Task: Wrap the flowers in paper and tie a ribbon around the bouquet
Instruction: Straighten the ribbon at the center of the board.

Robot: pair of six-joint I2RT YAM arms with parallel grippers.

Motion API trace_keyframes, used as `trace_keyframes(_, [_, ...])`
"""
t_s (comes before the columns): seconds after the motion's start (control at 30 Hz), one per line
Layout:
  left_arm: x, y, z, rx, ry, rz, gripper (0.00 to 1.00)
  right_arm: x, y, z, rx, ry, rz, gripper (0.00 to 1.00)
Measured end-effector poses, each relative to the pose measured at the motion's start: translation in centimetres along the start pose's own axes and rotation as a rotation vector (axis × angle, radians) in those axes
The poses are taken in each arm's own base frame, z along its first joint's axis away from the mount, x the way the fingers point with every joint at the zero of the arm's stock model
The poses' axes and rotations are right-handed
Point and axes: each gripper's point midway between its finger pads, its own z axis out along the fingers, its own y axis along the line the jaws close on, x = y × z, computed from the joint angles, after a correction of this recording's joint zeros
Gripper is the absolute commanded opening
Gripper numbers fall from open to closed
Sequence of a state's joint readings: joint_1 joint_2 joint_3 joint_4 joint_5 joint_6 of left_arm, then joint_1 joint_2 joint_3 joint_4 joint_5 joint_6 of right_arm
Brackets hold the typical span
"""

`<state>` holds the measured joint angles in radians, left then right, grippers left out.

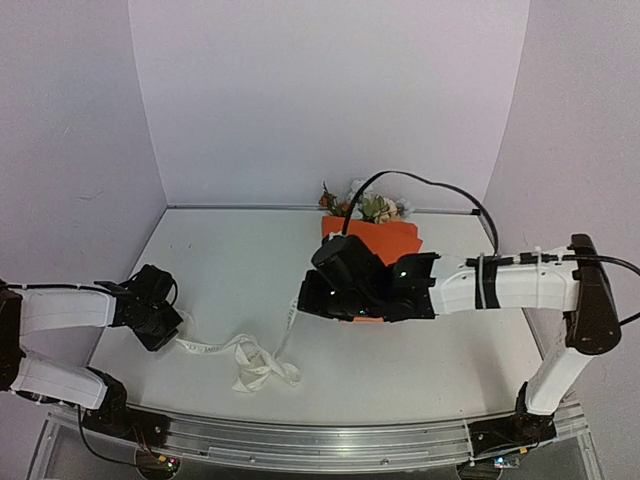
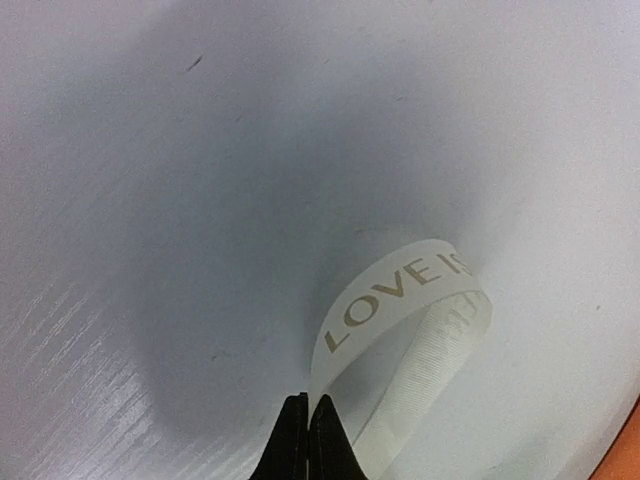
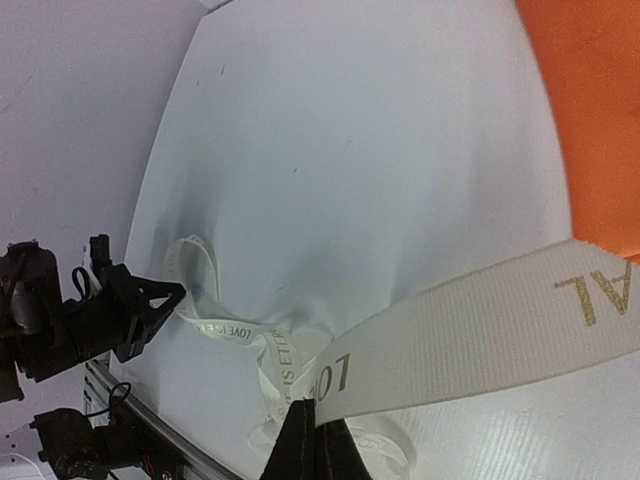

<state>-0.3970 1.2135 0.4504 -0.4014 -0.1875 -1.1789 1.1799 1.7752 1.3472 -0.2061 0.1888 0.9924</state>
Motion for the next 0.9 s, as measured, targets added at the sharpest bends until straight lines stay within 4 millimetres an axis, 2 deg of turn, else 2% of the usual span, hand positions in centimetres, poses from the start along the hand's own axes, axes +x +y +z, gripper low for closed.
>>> trace_keyframes(0.1, [-2.3,-2.6,-1.7,0.052,-0.045,0.015,0.0,-3.4,-2.4,-2.5,0.022,-0.062,0.031,0.0])
trace_keyframes(0.17, [-5.4,-6.0,-4.3,0.122,-0.117,0.012,0.0,-6.8,-5.1,-5.1,0.058,-0.131,0.069,0.0])
trace_keyframes(0.27, [-11.8,-11.7,-10.8,0.263,-0.288,-0.003,0.0,-12.0,-9.4,-9.5,0.119,-0.255,0.131,0.0])
trace_keyframes(0.33, [-16.3,-14.7,-16.5,0.365,-0.425,-0.028,0.0,-15.1,-12.1,-12.9,0.166,-0.35,0.171,0.0])
trace_keyframes(0.4, [-19.0,-15.5,-20.5,0.418,-0.522,-0.049,0.0,-17.4,-14.4,-16.5,0.213,-0.437,0.199,0.0])
trace_keyframes(0.47, [-20.9,-15.3,-23.2,0.433,-0.595,-0.06,0.0,-18.9,-16.6,-19.8,0.263,-0.509,0.222,0.0])
trace_keyframes(0.53, [-21.9,-14.8,-24.1,0.418,-0.635,-0.06,0.0,-19.6,-18.9,-22.6,0.321,-0.56,0.244,0.0])
trace_keyframes(0.63, [-22.4,-13.9,-23.9,0.365,-0.65,-0.042,0.0,-20.0,-22.5,-26.3,0.428,-0.627,0.28,0.0])
trace_keyframes(0.7, [-22.3,-13.5,-23.5,0.338,-0.646,-0.022,0.0,-19.8,-24.2,-28.5,0.491,-0.657,0.292,0.0])
trace_keyframes(0.9, [-21.6,-13.3,-22.9,0.322,-0.608,0.029,0.0,-18.3,-26.1,-33.2,0.607,-0.696,0.279,0.0])
